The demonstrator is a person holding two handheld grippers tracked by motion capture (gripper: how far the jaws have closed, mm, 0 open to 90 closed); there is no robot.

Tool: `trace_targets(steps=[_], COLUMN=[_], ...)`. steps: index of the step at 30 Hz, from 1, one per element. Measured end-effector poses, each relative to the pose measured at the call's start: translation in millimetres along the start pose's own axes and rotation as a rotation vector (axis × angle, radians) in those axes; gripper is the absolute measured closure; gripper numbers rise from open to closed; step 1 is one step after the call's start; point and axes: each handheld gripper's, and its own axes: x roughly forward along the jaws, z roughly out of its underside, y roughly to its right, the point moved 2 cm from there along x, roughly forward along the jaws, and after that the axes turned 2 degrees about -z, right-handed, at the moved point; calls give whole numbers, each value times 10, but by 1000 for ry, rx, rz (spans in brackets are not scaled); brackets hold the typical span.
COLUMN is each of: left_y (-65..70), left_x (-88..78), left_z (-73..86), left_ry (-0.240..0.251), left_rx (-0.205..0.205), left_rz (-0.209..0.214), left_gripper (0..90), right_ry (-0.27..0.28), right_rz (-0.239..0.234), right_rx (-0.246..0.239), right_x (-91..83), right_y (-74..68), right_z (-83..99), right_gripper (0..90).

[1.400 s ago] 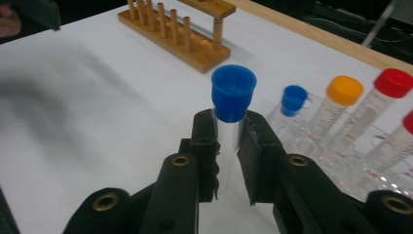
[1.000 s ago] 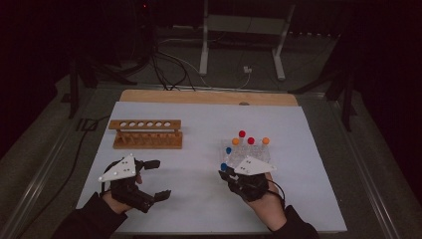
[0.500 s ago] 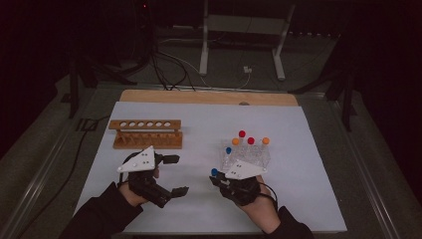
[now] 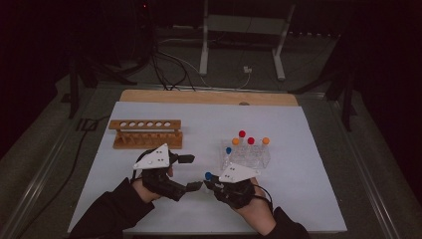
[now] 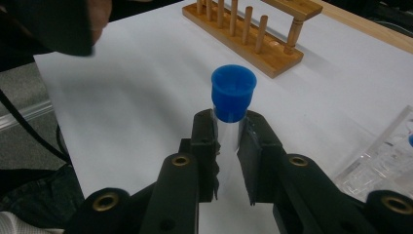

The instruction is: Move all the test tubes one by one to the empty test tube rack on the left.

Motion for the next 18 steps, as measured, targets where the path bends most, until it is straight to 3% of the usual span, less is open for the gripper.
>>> trace_targets(steps=[4,9,18], left_y=[6,16,57], left_x=[36,93,229], left_z=[0,4,40], left_ry=[-5,-5,-47], left_rx=[12,26,70], left_rz=[-6,-6,-17], left_gripper=[227,354,509], right_ry=[0,-2,1], right_rz=[-3,-9,-14], right_rx=[3,0,3], right_x=[7,20,14], right_y=[-9,-26,-33], right_z=[-6,-11,-15], right_gripper=[771,771,771])
